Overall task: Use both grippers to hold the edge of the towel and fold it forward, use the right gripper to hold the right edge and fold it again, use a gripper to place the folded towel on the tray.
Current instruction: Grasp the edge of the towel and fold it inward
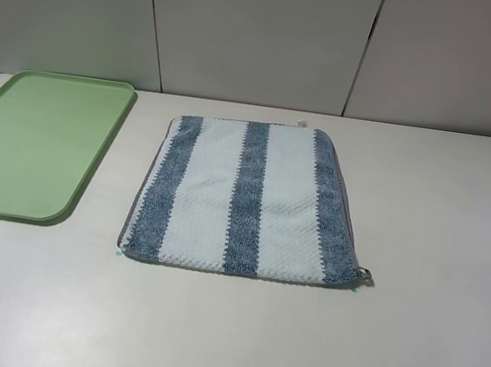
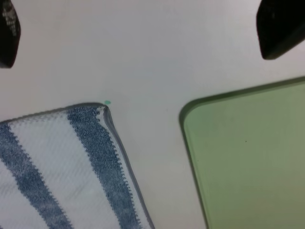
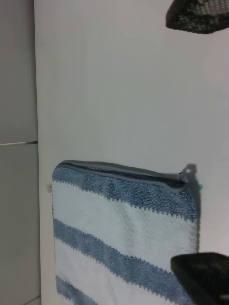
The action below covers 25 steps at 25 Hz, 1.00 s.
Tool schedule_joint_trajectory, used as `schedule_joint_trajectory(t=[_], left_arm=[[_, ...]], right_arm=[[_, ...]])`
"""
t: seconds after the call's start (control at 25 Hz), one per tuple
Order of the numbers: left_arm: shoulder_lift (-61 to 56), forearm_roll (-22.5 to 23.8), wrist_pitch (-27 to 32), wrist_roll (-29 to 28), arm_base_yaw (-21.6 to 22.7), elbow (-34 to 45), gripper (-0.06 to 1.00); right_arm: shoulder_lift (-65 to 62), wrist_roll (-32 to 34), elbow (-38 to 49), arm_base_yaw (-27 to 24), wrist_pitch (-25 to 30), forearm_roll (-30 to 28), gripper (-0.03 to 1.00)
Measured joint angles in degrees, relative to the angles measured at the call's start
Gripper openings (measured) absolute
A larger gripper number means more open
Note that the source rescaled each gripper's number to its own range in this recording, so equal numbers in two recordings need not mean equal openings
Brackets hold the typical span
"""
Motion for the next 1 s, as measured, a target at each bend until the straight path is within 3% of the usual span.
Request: schedule_joint_trajectory(t=[1.0], left_arm=[[0.0, 0.0, 0.0, 0.0, 0.0, 0.0, 0.99]], right_arm=[[0.0, 0.0, 0.0, 0.0, 0.0, 0.0, 1.0]])
